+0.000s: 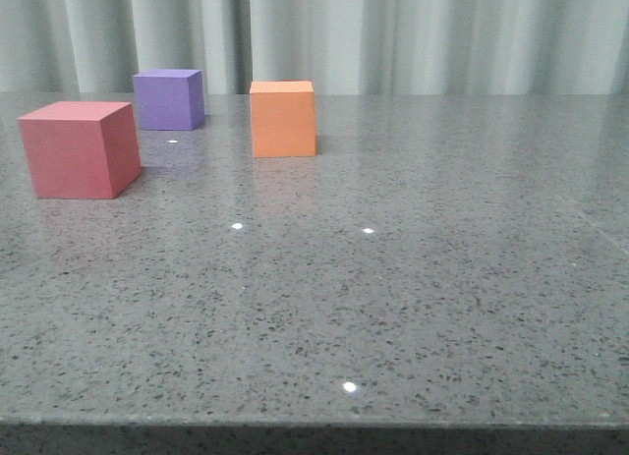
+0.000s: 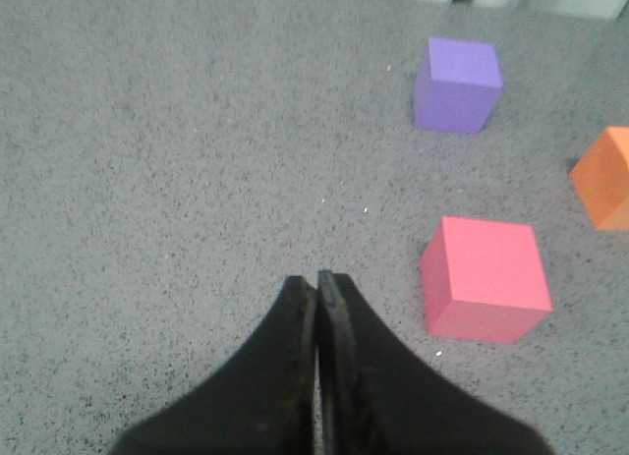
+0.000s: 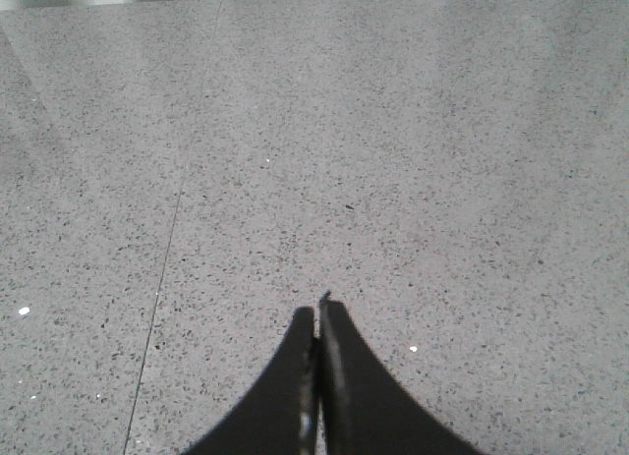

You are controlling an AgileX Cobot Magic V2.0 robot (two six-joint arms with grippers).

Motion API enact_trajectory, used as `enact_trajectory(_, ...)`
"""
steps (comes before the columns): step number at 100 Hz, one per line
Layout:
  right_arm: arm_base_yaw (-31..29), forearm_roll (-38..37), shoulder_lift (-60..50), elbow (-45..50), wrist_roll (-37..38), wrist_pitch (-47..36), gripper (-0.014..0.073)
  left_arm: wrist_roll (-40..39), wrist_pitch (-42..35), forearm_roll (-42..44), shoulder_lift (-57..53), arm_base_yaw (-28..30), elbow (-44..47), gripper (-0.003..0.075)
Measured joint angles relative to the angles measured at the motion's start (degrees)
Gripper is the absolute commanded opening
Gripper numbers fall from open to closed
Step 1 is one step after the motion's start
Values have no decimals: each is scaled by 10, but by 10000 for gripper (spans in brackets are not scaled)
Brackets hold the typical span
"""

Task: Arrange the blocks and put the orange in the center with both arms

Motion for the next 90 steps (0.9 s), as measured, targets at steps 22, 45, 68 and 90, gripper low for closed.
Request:
enact_trajectory(22,0,0,0,0,0,0,-69,0,7,2,50,0,-2,12)
enact_trajectory(45,0,0,0,0,0,0,-69,0,7,2,64,0,-2,477)
enact_trajectory(68,0,0,0,0,0,0,-69,0,6,8,66,0,-2,652)
enact_trajectory(90,0,-1,0,0,-1,0,-69,0,5,-13,75,0,-3,608)
